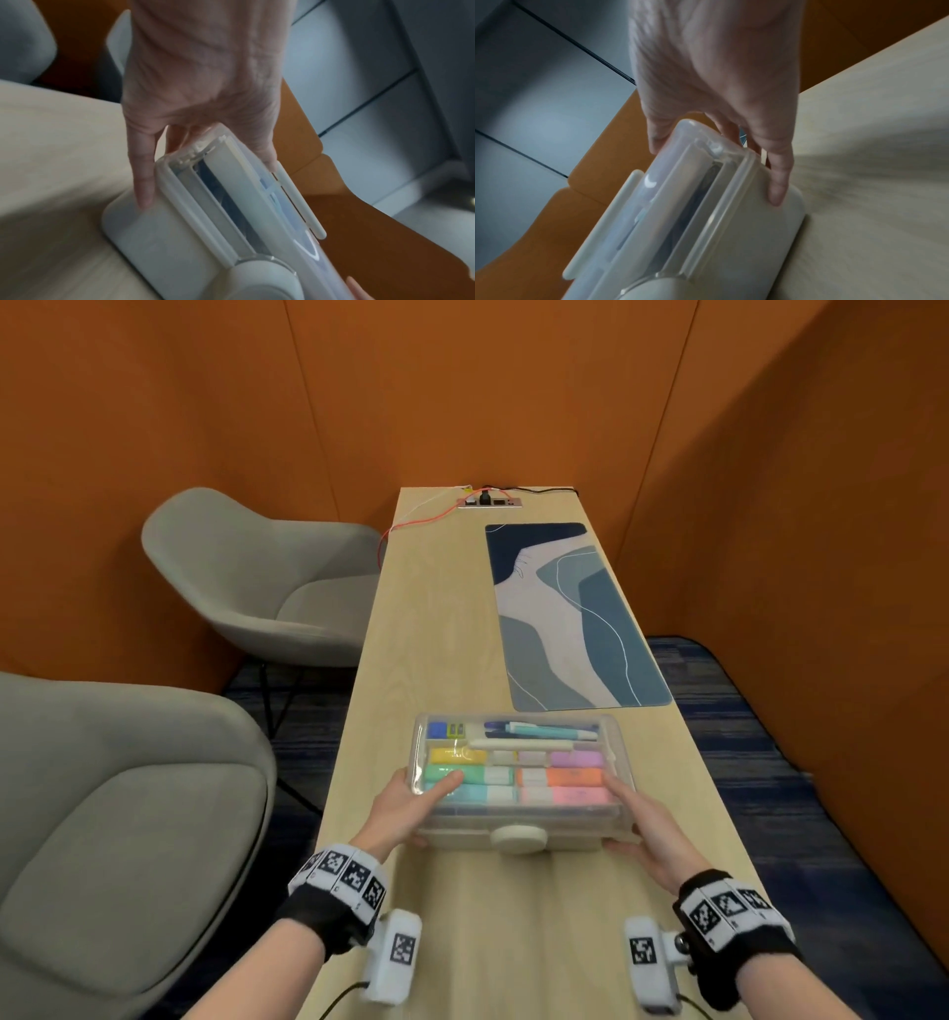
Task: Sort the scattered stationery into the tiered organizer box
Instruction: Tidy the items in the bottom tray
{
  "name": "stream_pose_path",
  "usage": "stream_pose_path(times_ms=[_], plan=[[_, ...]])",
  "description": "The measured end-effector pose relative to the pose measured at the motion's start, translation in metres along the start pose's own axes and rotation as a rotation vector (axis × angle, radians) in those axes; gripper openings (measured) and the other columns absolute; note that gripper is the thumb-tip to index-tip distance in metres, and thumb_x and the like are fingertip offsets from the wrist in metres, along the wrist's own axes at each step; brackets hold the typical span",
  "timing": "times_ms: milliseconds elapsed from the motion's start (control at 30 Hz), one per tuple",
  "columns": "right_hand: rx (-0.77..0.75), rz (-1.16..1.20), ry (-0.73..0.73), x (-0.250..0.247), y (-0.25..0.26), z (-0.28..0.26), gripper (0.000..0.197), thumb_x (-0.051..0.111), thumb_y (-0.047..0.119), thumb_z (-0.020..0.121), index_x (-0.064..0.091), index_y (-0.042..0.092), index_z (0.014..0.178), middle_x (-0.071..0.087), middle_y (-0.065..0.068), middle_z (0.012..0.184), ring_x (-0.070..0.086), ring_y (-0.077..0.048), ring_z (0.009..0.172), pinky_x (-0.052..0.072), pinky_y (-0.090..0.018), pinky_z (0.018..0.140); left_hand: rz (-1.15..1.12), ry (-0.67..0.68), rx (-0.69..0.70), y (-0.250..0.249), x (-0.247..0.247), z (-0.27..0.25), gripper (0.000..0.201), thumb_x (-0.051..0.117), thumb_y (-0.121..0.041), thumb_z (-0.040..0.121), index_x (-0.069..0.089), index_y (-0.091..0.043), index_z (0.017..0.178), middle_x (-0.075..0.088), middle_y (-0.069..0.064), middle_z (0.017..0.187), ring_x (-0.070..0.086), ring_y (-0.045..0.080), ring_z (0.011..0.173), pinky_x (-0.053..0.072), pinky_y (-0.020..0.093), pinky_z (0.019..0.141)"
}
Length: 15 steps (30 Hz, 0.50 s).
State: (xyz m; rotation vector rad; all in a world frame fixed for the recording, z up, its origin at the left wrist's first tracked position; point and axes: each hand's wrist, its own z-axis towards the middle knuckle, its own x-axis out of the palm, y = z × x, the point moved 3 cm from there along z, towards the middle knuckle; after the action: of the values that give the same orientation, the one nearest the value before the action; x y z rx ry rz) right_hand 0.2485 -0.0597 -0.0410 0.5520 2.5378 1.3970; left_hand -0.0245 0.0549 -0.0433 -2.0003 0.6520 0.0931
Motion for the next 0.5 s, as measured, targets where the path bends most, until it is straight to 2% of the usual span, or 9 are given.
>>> stream_pose_path(times_ms=[167, 200, 267, 300, 333, 367, 400, 433, 500], plan=[[-0.060, 0.086, -0.087, 0.016, 0.024, 0.018, 0.045, 0.054, 0.050, 0.088, 0.059, 0.019, 0.121, 0.070, -0.003, 0.107, 0.065, -0.017, 0.095, 0.050, -0.033, 0.070, -0.093, -0.091, -0.018, -0.016, 0.005, 0.022, 0.074, 0.072, -0.064, 0.068, 0.050, -0.020, 0.123, 0.060, 0.003, 0.115, 0.061, 0.021, 0.098, 0.061, 0.036, 0.067], [-0.078, 0.132, -0.114, 0.019, 0.025, 0.020, 0.054, 0.055, 0.058, 0.085, 0.055, 0.020, 0.123, 0.068, -0.002, 0.111, 0.065, -0.017, 0.097, 0.050, -0.034, 0.072, -0.103, -0.101, -0.021, -0.019, 0.007, 0.023, 0.072, 0.072, -0.063, 0.068, 0.051, -0.020, 0.123, 0.060, 0.003, 0.114, 0.061, 0.021, 0.098, 0.060, 0.035, 0.067], [-0.019, 0.118, -0.236, 0.020, 0.005, 0.029, 0.080, 0.057, 0.078, 0.068, 0.046, 0.027, 0.130, 0.060, 0.002, 0.125, 0.059, -0.019, 0.110, 0.048, -0.041, 0.091, -0.109, -0.107, -0.024, -0.021, 0.008, 0.027, 0.070, 0.072, -0.062, 0.069, 0.052, -0.020, 0.122, 0.060, 0.004, 0.113, 0.061, 0.022, 0.098, 0.061, 0.036, 0.066], [0.001, 0.074, -0.285, 0.025, -0.007, 0.027, 0.076, 0.059, 0.078, 0.067, 0.045, 0.033, 0.128, 0.056, 0.005, 0.129, 0.055, -0.021, 0.115, 0.044, -0.042, 0.098, -0.109, -0.107, -0.025, -0.021, 0.008, 0.028, 0.070, 0.072, -0.061, 0.070, 0.052, -0.019, 0.122, 0.060, 0.004, 0.113, 0.061, 0.023, 0.098, 0.061, 0.036, 0.066], [-0.022, -0.006, -0.248, 0.033, -0.020, 0.022, 0.058, 0.063, 0.063, 0.076, 0.042, 0.041, 0.126, 0.051, 0.004, 0.134, 0.051, -0.023, 0.118, 0.041, -0.040, 0.101, -0.104, -0.111, -0.027, -0.021, 0.008, 0.028, 0.069, 0.071, -0.061, 0.070, 0.052, -0.019, 0.122, 0.060, 0.004, 0.113, 0.061, 0.023, 0.099, 0.061, 0.036, 0.066], [-0.020, -0.036, -0.188, 0.048, -0.031, 0.017, 0.056, 0.065, 0.037, 0.085, 0.033, 0.048, 0.130, 0.043, 0.003, 0.140, 0.048, -0.024, 0.121, 0.041, -0.039, 0.101, -0.095, -0.114, -0.026, -0.020, 0.008, 0.028, 0.069, 0.071, -0.061, 0.071, 0.051, -0.019, 0.122, 0.060, 0.004, 0.113, 0.061, 0.023, 0.099, 0.060, 0.035, 0.065], [0.008, -0.094, -0.078, 0.065, -0.035, 0.006, 0.080, 0.065, 0.014, 0.086, 0.019, 0.054, 0.137, 0.033, 0.001, 0.146, 0.044, -0.024, 0.125, 0.040, -0.041, 0.103, -0.088, -0.114, -0.026, -0.020, 0.008, 0.029, 0.069, 0.071, -0.061, 0.071, 0.051, -0.019, 0.122, 0.059, 0.004, 0.113, 0.061, 0.024, 0.099, 0.060, 0.035, 0.065], [0.075, 0.012, 0.010, 0.081, -0.037, 0.000, 0.091, 0.065, 0.007, 0.084, 0.011, 0.057, 0.139, 0.027, -0.002, 0.149, 0.040, -0.025, 0.130, 0.037, -0.046, 0.106, -0.086, -0.112, -0.022, -0.020, 0.007, 0.029, 0.070, 0.071, -0.062, 0.071, 0.050, -0.019, 0.122, 0.059, 0.004, 0.113, 0.061, 0.024, 0.099, 0.060, 0.035, 0.065], [0.148, 0.288, 0.123, 0.101, -0.035, -0.003, 0.074, 0.063, 0.043, 0.085, 0.021, 0.039, 0.145, 0.029, -0.009, 0.150, 0.035, -0.025, 0.136, 0.025, -0.052, 0.112, -0.081, -0.108, -0.016, -0.019, 0.007, 0.030, 0.071, 0.071, -0.063, 0.069, 0.050, -0.020, 0.121, 0.059, 0.004, 0.114, 0.061, 0.024, 0.100, 0.060, 0.035, 0.065]])
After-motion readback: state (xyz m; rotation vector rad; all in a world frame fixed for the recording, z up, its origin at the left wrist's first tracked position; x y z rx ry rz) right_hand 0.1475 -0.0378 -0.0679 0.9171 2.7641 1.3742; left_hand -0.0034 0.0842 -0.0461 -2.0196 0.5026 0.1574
